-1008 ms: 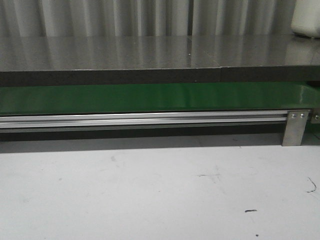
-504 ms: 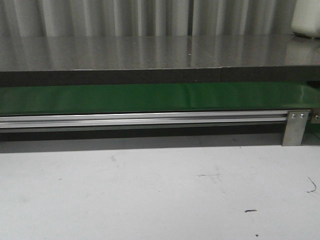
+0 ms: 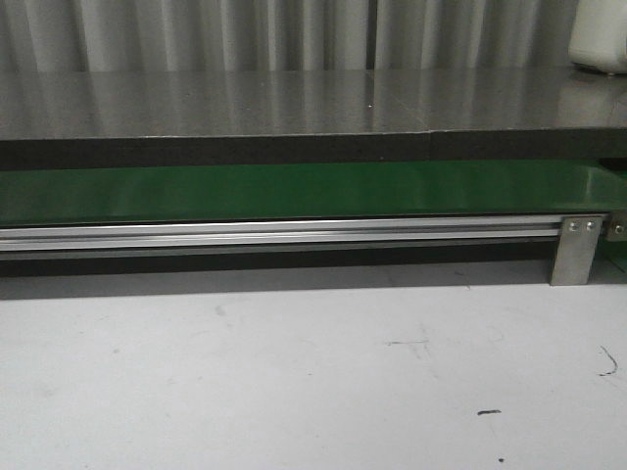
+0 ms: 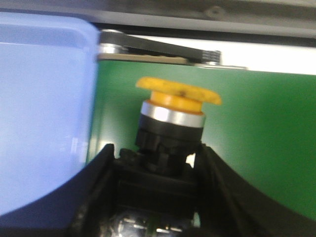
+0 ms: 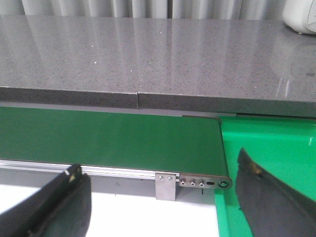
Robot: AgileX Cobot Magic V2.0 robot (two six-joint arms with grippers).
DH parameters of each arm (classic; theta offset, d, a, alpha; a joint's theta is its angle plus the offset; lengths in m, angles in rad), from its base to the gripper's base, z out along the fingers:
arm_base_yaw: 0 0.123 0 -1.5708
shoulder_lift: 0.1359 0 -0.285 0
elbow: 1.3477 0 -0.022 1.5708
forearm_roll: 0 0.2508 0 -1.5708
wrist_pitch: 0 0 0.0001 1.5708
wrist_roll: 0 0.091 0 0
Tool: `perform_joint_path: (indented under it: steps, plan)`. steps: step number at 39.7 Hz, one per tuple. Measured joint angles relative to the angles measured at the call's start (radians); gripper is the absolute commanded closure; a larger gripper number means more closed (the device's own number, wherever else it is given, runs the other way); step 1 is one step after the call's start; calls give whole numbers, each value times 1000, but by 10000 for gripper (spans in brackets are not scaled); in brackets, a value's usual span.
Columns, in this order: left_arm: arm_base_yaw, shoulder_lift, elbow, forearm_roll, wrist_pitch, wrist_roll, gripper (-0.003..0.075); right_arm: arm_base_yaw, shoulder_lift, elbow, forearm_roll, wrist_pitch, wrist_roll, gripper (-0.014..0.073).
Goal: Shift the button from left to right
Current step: 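Lift the button and place it on the conveyor belt, open left gripper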
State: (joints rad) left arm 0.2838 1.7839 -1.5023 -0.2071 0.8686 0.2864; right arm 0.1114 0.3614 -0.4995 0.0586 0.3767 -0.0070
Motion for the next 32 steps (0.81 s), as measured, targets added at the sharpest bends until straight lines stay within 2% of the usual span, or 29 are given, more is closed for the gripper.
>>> perform_joint_path:
  steps: [6,15,19,27,29,32]
  plan:
    - [-50,58,0,26,-4,-76,645,0,0,0,0,0,0,-19]
    - [-58,146,0,62,12,-128,623,0,0,0,0,0,0,-19]
    - [-62,148,0,62,10,-133,521,0,0,0,0,0,0,-19]
    - [-72,148,-3,62,11,-133,182,0,0,0,0,0,0,-19]
    - [-79,148,-17,62,31,-133,153,0,0,0,0,0,0,-19]
    - [-93,141,-49,62,64,-133,154,0,0,0,0,0,0,-19]
